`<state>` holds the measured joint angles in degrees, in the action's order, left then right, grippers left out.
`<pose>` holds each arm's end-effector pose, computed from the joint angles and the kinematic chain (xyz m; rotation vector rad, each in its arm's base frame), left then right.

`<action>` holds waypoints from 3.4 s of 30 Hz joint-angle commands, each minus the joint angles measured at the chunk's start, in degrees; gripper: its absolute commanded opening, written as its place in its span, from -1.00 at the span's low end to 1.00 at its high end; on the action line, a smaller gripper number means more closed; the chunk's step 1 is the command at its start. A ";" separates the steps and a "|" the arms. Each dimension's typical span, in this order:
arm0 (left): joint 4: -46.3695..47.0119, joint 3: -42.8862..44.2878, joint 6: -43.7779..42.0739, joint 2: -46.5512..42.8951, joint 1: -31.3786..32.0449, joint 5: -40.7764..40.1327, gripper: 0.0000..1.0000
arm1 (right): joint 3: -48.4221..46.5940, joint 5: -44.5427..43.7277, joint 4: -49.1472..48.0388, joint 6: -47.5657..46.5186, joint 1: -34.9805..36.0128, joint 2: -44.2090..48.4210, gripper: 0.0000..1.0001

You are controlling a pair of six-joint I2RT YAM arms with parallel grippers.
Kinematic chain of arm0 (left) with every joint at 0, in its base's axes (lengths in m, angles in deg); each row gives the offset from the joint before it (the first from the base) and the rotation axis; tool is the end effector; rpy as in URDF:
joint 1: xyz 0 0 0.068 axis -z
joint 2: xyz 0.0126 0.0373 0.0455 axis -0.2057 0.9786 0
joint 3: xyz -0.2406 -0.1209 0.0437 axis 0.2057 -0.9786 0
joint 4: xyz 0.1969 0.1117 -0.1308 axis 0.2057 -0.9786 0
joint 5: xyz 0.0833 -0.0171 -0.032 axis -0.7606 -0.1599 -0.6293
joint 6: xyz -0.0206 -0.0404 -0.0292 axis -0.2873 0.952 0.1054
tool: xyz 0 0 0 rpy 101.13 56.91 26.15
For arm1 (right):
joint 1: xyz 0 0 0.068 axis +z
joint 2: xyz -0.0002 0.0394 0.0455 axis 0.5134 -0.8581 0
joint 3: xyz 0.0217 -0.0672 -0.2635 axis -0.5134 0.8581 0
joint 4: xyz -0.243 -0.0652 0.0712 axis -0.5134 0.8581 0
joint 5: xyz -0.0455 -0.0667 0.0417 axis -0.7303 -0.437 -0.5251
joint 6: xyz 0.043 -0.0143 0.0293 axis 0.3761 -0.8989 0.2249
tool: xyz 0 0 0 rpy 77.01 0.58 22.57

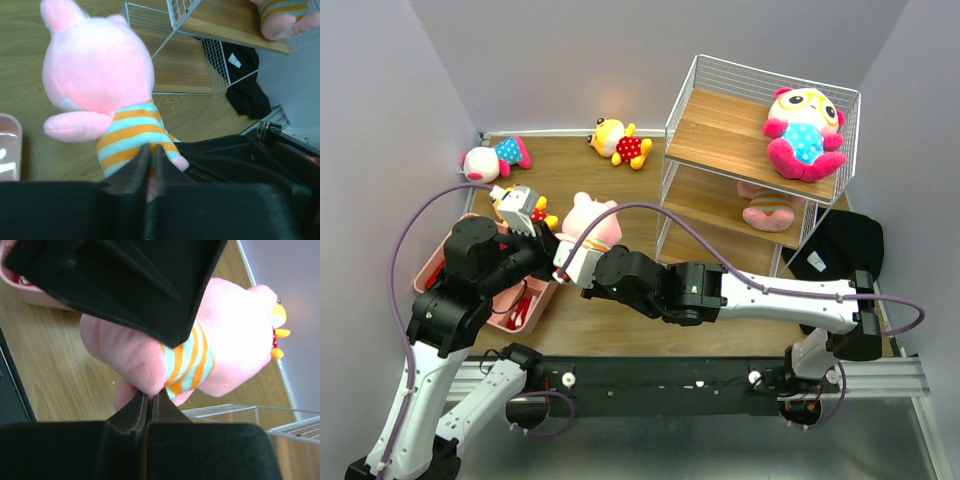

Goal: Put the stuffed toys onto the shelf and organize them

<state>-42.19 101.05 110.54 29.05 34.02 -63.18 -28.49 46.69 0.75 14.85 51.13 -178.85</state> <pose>0.0929 -0.0504 0.4039 0.1420 2.0207 -0.8818 0.0676 0.3621 0.3832 -1.3525 1.5070 0.1929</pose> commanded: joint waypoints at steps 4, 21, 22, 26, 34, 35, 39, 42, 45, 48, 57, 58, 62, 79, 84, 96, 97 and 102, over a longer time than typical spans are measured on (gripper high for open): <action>2.94 6.04 11.45 -0.86 0.17 -5.64 0.61 | 11.07 -5.40 -18.95 16.05 0.16 8.96 -0.99; 31.24 -4.23 15.87 -11.41 0.08 4.35 0.75 | 24.72 -11.31 -53.00 35.66 0.16 18.46 -0.99; 31.59 -4.41 15.17 -11.23 0.08 4.09 0.75 | 24.99 -10.60 -53.27 36.10 0.16 18.38 -0.99; 30.80 -4.15 11.92 -7.38 0.17 3.91 0.66 | 24.99 -9.37 -53.71 36.45 0.25 17.76 -0.99; 31.76 -5.90 7.70 -5.61 0.08 3.03 0.38 | 25.78 -9.63 -54.68 35.40 0.16 17.06 -0.99; 32.20 -6.34 7.52 -5.87 0.17 3.30 0.36 | 25.70 -9.72 -54.77 35.40 0.25 16.80 -0.99; 36.07 -9.06 7.60 -5.96 0.17 7.24 0.33 | 25.34 -9.72 -54.77 34.70 0.16 15.83 -0.99; 37.83 -9.68 8.22 -5.26 0.17 8.13 0.33 | 24.91 -9.89 -54.16 34.08 0.16 15.21 -0.99; 38.19 -9.42 8.22 -4.03 0.09 9.71 0.29 | 25.08 -9.81 -53.62 34.17 0.16 15.12 -0.99; 39.33 -9.33 8.13 -2.97 0.17 11.73 -0.15 | 25.52 -8.67 -53.10 33.82 0.16 15.21 -0.99; 41.01 -9.96 0.33 -2.62 0.17 16.40 -1.00 | 29.20 -7.44 -47.75 33.64 0.16 20.74 0.07; 37.95 -9.08 -2.21 -2.45 0.17 16.39 -1.00 | 29.56 -7.08 -44.17 33.90 0.25 21.70 0.20; 29.16 -3.81 -14.26 -0.96 0.08 17.10 -1.00 | 32.01 -4.54 -31.85 35.13 0.16 29.69 0.70; 9.08 4.56 -33.70 5.99 27.92 -13.65 -1.00 | 22.27 -4.26 -5.64 23.36 0.16 60.03 1.00; 10.50 4.37 -39.49 9.23 43.13 -27.35 -1.00 | 21.83 -8.21 -5.20 20.73 0.16 65.38 1.00; 9.26 9.83 -53.03 19.87 68.98 -50.31 -1.00 | 23.58 -11.21 -4.76 18.88 0.16 69.18 1.00; 11.10 9.74 -54.08 20.32 69.77 -50.75 -1.00 | 23.59 -11.04 -4.93 18.88 0.16 69.35 1.00; 14.80 8.08 -65.22 21.99 71.63 -52.68 -1.00 | 24.11 -10.42 -4.76 19.31 0.16 70.58 1.00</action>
<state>-32.14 109.57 57.56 50.14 104.49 -110.26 -5.19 37.38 -5.26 34.72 51.13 -110.06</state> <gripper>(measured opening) 0.013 0.998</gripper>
